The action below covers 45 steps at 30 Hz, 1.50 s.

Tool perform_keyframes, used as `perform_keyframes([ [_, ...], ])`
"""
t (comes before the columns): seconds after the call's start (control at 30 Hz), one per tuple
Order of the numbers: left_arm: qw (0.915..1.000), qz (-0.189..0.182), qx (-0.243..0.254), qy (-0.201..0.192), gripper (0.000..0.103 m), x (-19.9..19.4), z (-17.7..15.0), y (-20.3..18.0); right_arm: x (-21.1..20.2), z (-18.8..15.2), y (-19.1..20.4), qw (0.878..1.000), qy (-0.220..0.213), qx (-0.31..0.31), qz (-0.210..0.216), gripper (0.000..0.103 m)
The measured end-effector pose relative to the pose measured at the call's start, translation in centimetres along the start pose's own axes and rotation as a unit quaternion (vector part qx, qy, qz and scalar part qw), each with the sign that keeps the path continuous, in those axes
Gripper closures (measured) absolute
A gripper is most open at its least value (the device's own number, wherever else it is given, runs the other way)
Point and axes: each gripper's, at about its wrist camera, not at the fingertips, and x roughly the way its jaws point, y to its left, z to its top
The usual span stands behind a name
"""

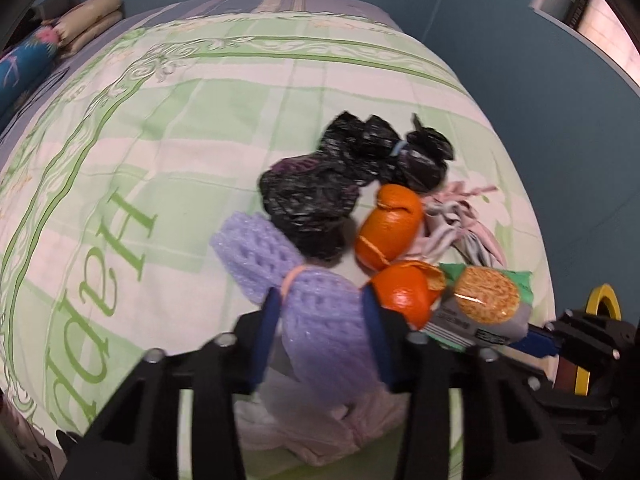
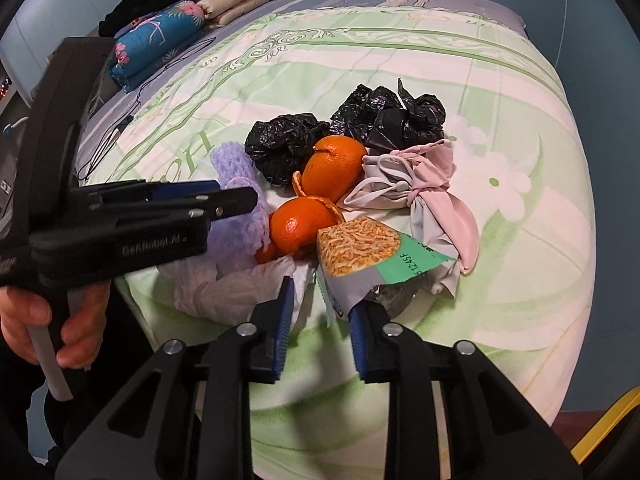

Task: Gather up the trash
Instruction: 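Grasp the lavender mesh sleeve with the left tool while the right tool grasps the snack packet, then carry the mesh sleeve with the left tool while the right tool carries the snack packet to the bin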

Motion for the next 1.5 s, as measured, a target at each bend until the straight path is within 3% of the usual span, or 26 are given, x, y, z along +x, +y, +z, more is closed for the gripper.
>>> perform_keyframes([
  [0.1, 0.9999, 0.001, 0.011, -0.006, 0.077, -0.2, -0.1, -0.4, 0.4, 0.2, 0.0, 1.000, 0.001, 0.000, -0.002, 0.088],
  [0.17, 0.9999, 0.002, 0.009, -0.005, 0.088, -0.2, -0.1, -0.2, 0.5, 0.2, 0.1, 1.000, 0.000, 0.002, -0.006, 0.094],
  [0.27, 1.0000, -0.003, 0.002, -0.004, 0.090, -0.2, -0.2, 0.2, 0.6, 0.2, 0.2, 1.000, 0.004, -0.003, -0.004, 0.099],
  [0.7, 0.9989, -0.026, -0.008, -0.037, 0.091, -3.4, -1.3, 1.7, -2.5, -0.6, 1.1, 0.999, -0.039, -0.015, -0.007, 0.102],
  [1.5, 0.9929, -0.021, -0.016, -0.116, 0.092, -10.9, -2.4, 3.0, -10.7, -2.2, 2.7, 0.993, -0.114, -0.038, -0.008, 0.102],
])
